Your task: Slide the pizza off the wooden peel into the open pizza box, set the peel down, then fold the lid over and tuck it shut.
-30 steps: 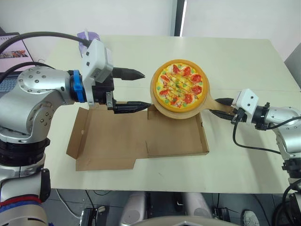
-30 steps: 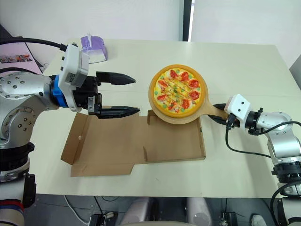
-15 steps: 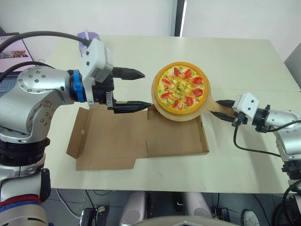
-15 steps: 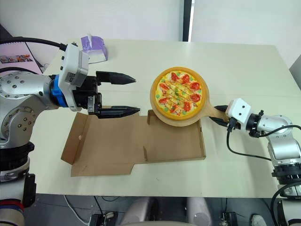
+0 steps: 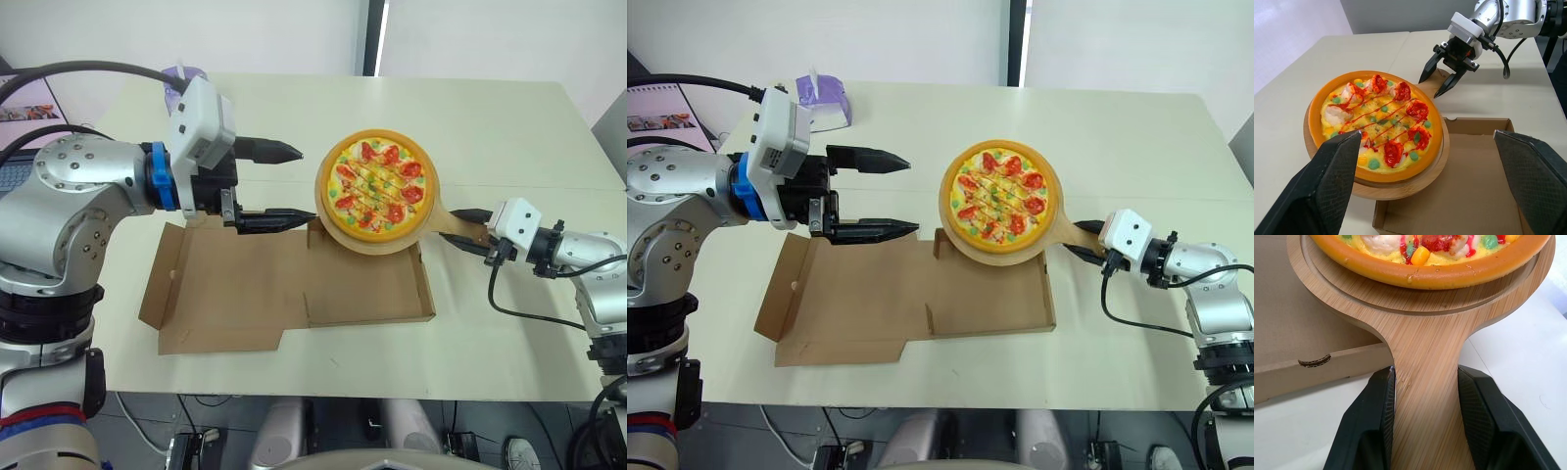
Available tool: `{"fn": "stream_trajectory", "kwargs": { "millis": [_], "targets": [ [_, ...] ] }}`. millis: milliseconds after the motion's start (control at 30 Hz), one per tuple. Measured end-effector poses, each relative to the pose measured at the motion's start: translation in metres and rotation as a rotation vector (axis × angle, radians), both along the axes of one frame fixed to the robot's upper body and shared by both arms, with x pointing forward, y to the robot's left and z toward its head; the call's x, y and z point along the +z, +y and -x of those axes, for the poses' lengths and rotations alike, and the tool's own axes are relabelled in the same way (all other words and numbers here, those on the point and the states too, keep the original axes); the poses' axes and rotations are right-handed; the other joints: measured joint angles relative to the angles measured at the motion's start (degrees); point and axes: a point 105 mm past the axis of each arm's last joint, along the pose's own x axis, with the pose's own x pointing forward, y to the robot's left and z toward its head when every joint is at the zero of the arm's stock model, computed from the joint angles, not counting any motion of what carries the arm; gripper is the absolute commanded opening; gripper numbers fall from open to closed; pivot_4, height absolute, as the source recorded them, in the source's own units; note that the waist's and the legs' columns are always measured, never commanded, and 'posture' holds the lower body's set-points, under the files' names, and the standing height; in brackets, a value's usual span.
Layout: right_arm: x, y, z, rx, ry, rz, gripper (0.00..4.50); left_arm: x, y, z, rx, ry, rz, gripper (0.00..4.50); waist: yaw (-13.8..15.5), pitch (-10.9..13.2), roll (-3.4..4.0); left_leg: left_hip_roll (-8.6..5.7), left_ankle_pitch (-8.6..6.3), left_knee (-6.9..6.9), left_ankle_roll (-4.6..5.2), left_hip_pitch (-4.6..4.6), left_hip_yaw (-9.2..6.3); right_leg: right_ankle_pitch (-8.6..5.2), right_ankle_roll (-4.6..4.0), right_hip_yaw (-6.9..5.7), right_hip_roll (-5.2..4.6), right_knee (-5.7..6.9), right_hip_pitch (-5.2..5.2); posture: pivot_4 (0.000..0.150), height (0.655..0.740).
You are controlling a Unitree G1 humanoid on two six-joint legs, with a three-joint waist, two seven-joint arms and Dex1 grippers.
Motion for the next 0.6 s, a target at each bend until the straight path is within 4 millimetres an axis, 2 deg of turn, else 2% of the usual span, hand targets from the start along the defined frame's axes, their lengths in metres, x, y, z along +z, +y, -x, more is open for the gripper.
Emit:
{"fn": "stream_trajectory", "kwargs": {
  "millis": [600],
  "targets": [
    [-0.0059,-0.0037,0.0056,0.012,-0.022,0.024,1.58,0.0023,-0.0018,0.0011,-0.011,-0.009,-0.005,4.50,0.0,0.0,0.00,0.00,0.00,0.05,0.00,-0.02,0.00,0.01,0.00,0.00,0.01,0.02,0.00,0.150,0.7400]
  ]
}}
